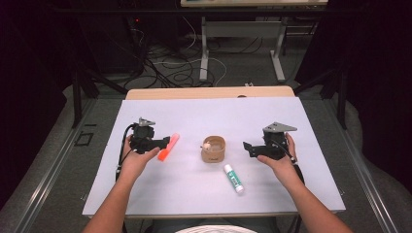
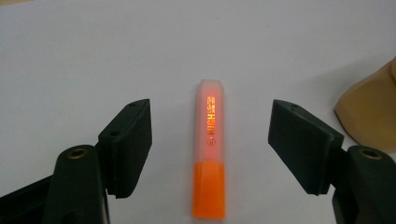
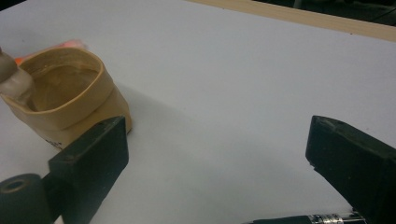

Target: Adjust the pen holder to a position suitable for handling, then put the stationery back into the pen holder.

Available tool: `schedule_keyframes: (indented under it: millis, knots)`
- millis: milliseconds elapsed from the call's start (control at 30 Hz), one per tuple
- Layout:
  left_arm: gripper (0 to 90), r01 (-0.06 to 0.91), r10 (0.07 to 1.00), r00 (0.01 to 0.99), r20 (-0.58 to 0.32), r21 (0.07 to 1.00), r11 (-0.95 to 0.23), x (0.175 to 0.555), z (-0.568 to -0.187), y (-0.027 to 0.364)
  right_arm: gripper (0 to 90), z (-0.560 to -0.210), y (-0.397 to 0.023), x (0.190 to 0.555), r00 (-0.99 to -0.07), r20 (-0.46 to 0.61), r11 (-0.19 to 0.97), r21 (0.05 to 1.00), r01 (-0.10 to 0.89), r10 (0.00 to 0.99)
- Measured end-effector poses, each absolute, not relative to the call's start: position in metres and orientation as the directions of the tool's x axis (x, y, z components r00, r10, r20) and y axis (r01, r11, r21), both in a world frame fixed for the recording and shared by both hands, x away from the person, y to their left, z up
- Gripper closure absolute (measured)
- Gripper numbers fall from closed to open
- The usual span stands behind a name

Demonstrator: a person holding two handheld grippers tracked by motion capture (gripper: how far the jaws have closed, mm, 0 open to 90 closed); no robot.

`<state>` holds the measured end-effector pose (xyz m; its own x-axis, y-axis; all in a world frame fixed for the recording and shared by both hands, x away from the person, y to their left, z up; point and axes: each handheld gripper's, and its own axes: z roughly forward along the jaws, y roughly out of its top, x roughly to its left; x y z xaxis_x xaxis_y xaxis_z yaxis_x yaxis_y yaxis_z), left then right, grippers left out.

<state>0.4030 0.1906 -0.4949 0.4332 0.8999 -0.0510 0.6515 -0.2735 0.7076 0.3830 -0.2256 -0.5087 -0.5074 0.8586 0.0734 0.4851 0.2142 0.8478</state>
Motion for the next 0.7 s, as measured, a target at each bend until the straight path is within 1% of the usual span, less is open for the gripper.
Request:
schedule_keyframes:
  millis: [233, 333, 500, 700]
  knots:
    - [31.0, 0.673, 0.892, 0.448, -0.053, 0.677, -0.298, 0.404, -0.502, 0.188, 10.6, -0.505, -0.228, 0.381, -0.516, 0.074, 0.211, 0.856, 0.472, 0.854]
    - [30.3, 0.679, 0.892, 0.450, -0.038, 0.664, -0.314, 0.405, -0.504, 0.188, 10.9, -0.505, -0.228, 0.381, -0.520, 0.081, 0.206, 0.858, 0.470, 0.850]
    - [30.3, 0.694, 0.891, 0.452, -0.043, 0.645, -0.321, 0.405, -0.512, 0.187, 11.5, -0.505, -0.229, 0.381, -0.523, 0.071, 0.216, 0.856, 0.469, 0.850]
    - [34.1, 0.733, 0.882, 0.464, -0.081, 0.594, -0.332, 0.405, -0.521, 0.185, 13.1, -0.506, -0.229, 0.381, -0.527, 0.070, 0.224, 0.852, 0.473, 0.847]
